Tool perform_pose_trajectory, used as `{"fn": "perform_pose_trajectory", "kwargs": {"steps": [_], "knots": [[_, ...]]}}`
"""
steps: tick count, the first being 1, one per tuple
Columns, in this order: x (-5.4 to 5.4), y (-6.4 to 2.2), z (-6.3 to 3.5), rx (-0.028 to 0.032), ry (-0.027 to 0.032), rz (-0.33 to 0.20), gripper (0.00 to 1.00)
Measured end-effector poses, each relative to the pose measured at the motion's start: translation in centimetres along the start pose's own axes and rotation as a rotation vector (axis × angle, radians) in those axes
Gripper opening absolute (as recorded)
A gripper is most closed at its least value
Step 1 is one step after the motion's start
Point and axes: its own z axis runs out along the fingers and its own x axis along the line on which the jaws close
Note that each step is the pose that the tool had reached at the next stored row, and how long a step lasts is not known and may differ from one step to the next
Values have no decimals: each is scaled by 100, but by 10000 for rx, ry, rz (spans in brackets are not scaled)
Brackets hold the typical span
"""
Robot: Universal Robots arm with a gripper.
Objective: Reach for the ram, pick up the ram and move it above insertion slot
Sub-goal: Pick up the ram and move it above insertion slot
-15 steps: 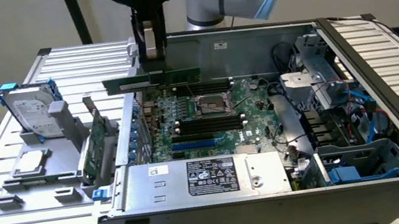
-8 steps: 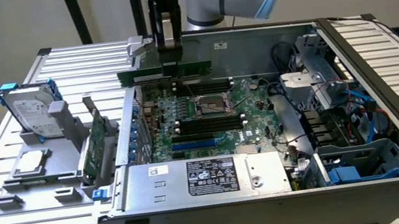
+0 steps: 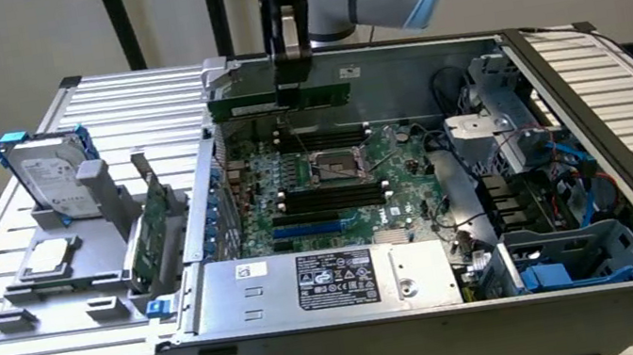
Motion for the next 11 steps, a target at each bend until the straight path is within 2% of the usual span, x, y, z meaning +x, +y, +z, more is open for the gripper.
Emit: {"fn": "perform_pose_trajectory", "kwargs": {"steps": [4,11], "knots": [[-34,-105,26,0,-1,23,13],[-58,-241,86,18,-10,247,13]]}}
